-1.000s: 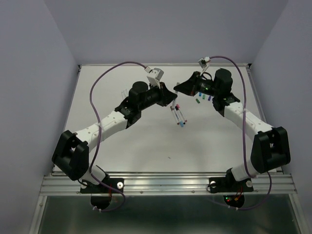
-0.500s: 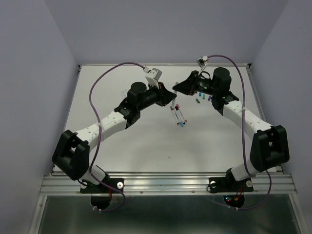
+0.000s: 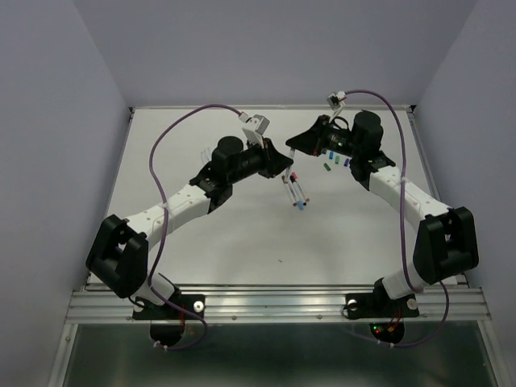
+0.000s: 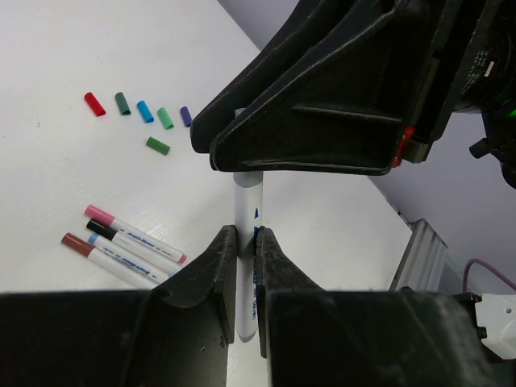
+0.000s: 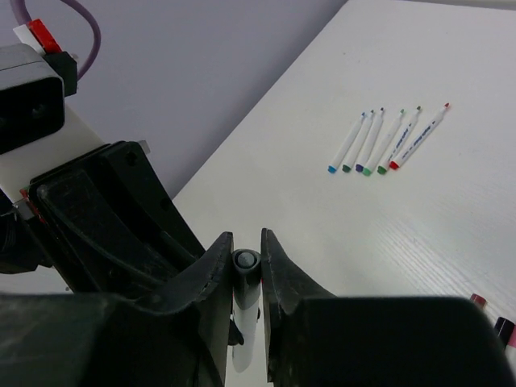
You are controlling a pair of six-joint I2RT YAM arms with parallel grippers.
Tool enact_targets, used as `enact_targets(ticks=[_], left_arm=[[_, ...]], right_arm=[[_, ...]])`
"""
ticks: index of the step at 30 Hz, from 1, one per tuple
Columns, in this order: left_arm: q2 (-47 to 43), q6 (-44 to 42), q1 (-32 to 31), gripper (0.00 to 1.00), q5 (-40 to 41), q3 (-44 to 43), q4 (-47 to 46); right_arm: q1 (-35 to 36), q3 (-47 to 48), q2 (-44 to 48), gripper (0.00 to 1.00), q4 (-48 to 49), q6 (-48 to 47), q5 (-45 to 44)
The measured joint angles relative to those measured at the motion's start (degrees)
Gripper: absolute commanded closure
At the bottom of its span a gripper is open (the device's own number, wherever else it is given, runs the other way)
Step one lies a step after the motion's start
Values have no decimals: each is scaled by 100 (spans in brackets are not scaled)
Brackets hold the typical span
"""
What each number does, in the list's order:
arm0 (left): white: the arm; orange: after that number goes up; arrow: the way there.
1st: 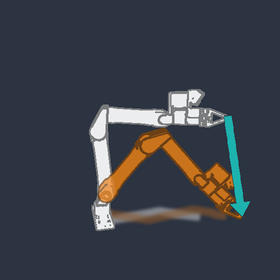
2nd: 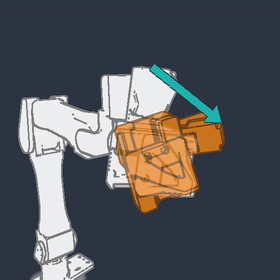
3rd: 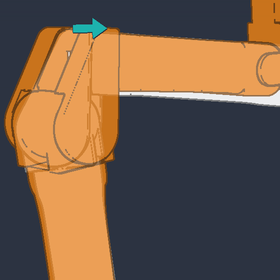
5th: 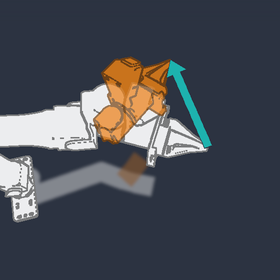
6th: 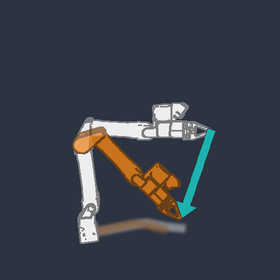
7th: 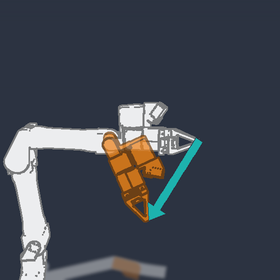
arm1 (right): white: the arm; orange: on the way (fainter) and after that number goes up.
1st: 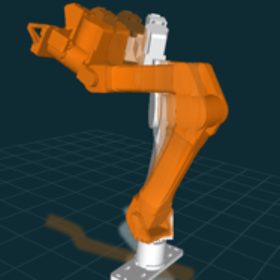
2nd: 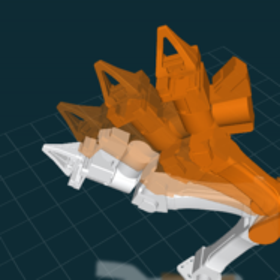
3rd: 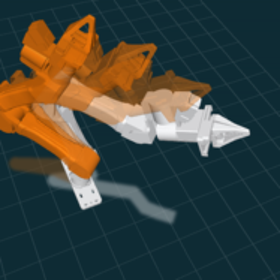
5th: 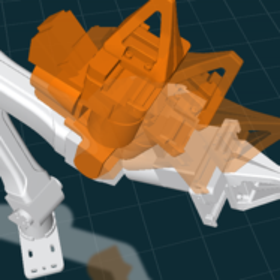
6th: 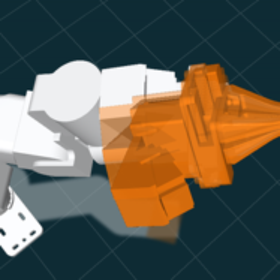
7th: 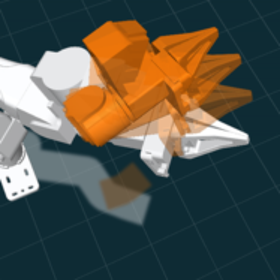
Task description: Open the pen caps
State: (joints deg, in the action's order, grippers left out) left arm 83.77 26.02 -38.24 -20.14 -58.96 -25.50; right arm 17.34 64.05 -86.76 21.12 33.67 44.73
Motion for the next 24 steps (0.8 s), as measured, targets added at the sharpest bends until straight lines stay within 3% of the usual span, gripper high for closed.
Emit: enact_targets(ticks=[2,12,15,19,24], left_arm=[[2,0,-2,100,-13,0,28],[-4,59,28,100,-24,151,-136],[-83,162,76,100,-55,448,-361],[-330,306,22,100,-267,1200,-254],[-328,437,-2,100,-448,1491,-13]], right_arm=[[0,2,0,99,17,20,4],[72,79,4,99,-260,-48,-485],[188,225,0,99,-638,-216,-1075],[28,1027,-332,99,-791,-553,-2551],[-450,1705,-800,99,-787,-664,-3154]])
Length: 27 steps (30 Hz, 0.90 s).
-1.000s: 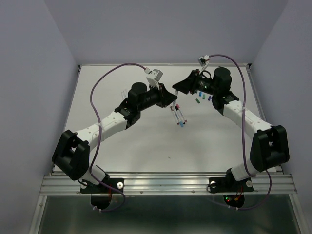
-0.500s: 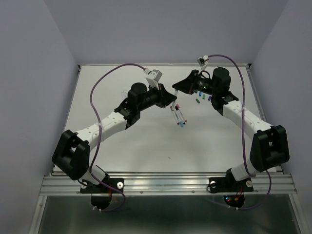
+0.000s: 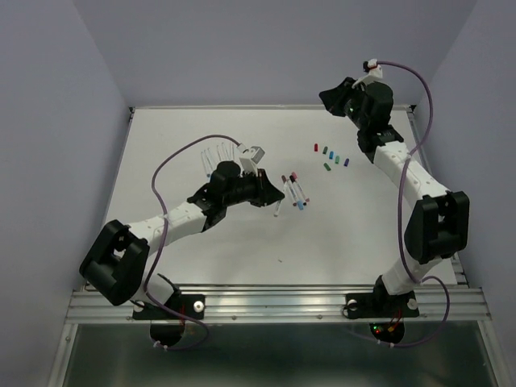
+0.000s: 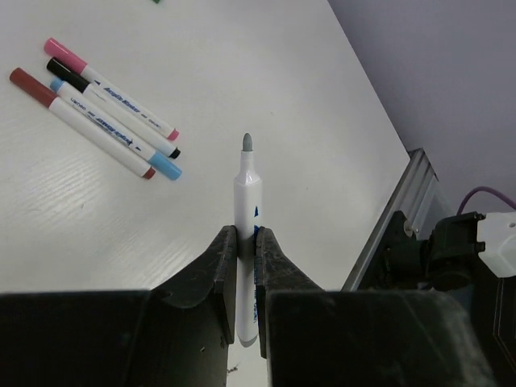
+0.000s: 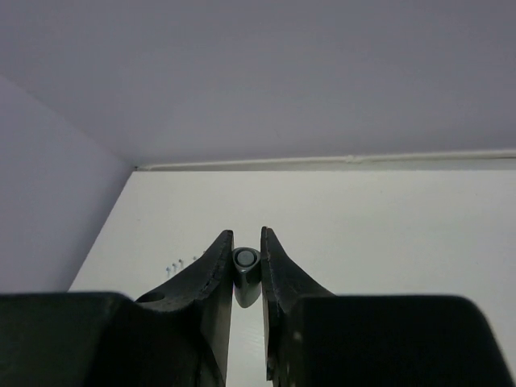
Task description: Open the pen caps
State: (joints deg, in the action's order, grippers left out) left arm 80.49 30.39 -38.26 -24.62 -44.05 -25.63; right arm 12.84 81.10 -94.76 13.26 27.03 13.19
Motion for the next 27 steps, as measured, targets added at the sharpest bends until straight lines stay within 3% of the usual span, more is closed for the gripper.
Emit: enact_targets(ticks=[4,9,16,21,27], left_arm=[[13,61,2,100,199,-35,170],[595,98,92,100,1137,-990,1246],[1349,170,741,100,2337,-1899,2472],[1910,216,1217,100,2677,-2223,3038],[2284,223,1399,100,3053,-2426,3462]], right_arm=[[-151,59,-177,99,-319,-149,-269],[-111,-83,-205,96,-946,-385,-525],[-101,-614,-634,93,-1801,-726,-925],[-48,-601,-1351,91,-2109,-964,-1167],[-2,-459,-1930,76,-2391,-1165,-1416]])
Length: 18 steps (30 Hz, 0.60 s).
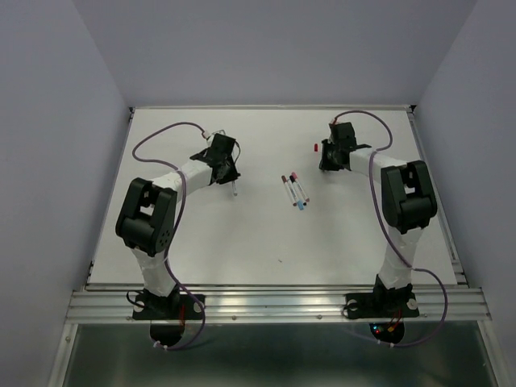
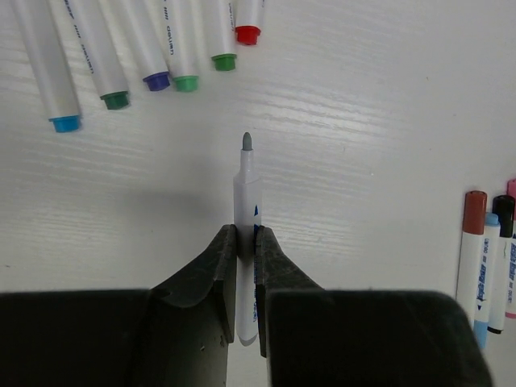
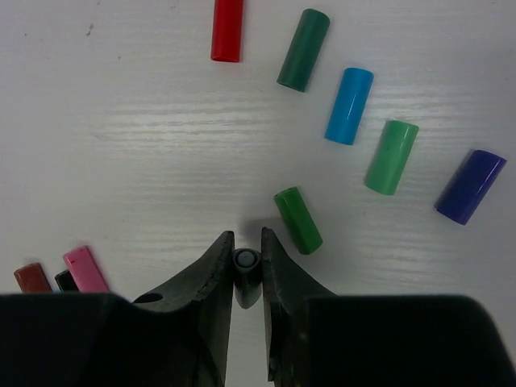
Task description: Open the pen caps
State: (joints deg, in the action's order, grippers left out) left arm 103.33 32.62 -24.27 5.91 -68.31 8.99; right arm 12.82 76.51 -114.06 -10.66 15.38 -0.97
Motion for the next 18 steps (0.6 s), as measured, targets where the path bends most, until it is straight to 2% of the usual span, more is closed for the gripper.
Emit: enact_targets(ticks=[3,4,7,13,16,18], left_arm=[[0,-15,55,100,83,-20,98],[0,-15,72,100,94,-20,107],[-2,-17,179,100,120,-20,116],[-125,-22,446,100,195,-13,151],[-304,-22,603,100,247,63,164],[-450,-22,710,100,293,149,168]], right_arm=[[15,162,-103,72,-52,-50,-52],[17,197,-116,64,-50,-59,-66],[37,308,-118,55,-48,-87,-79],[39,393,-120,49,-52,-90,-70],[39,404,-116,39,-50,-92,-57],[39,404,-92,1,-55,-101,-31]])
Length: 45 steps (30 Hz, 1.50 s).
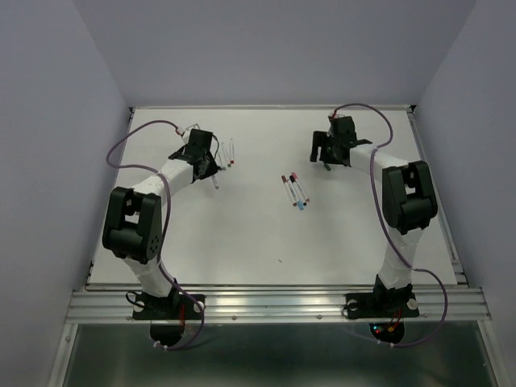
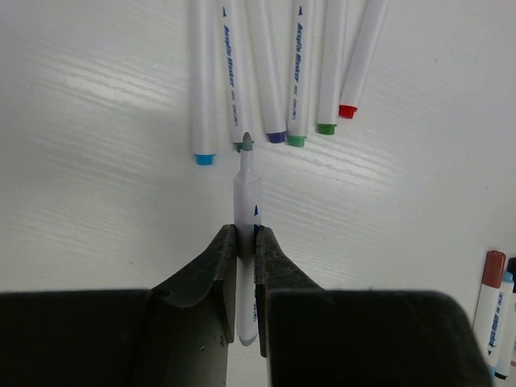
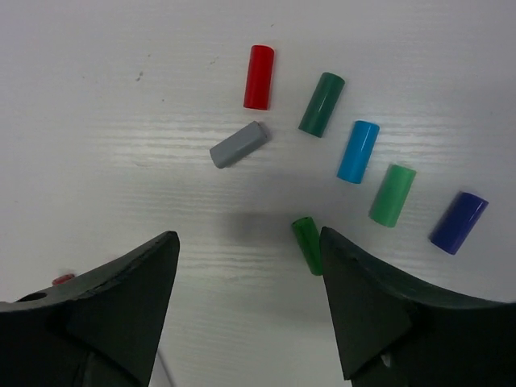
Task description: Open the pen caps
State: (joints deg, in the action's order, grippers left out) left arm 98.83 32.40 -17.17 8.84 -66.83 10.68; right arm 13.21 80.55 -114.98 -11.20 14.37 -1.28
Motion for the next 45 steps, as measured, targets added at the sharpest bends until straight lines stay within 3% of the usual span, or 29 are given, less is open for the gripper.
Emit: enact_targets(ticks=[11,17,18,19,24,28,35,37,42,45], left_arm=[[-136,-83,802,100,162,94,-52],[730,-306,1049,98,92,-463,-162],[852,-348,1054,86,81,-533,-173],[935,-376,1051,80,74,-568,-179],[1198,-562,1051,67,-7,-765,-146],[1327,-664,1051,44,-96,-944,-164],[1307,-695,1051,18,-173,-951,-136],[1193,-680,1051,1,-267,-920,-122],[369,-549,916,1,-490,-525,-83],[-173,-448,461,1,-509,-367,-90]], right_arm=[[0,-564,1440,0,269,2,63],[0,-1040,1945,0,420,20,63],[0,-1119,1989,0,435,17,57],[0,-1174,2020,0,437,17,44],[0,-1377,2127,0,426,11,-138],[0,-1408,2234,0,422,9,-212],[0,-1576,2605,0,439,0,-280],[0,-1624,2706,0,437,2,-284],[0,-1827,3010,0,442,63,-350],[0,-1950,3156,0,444,90,-422]])
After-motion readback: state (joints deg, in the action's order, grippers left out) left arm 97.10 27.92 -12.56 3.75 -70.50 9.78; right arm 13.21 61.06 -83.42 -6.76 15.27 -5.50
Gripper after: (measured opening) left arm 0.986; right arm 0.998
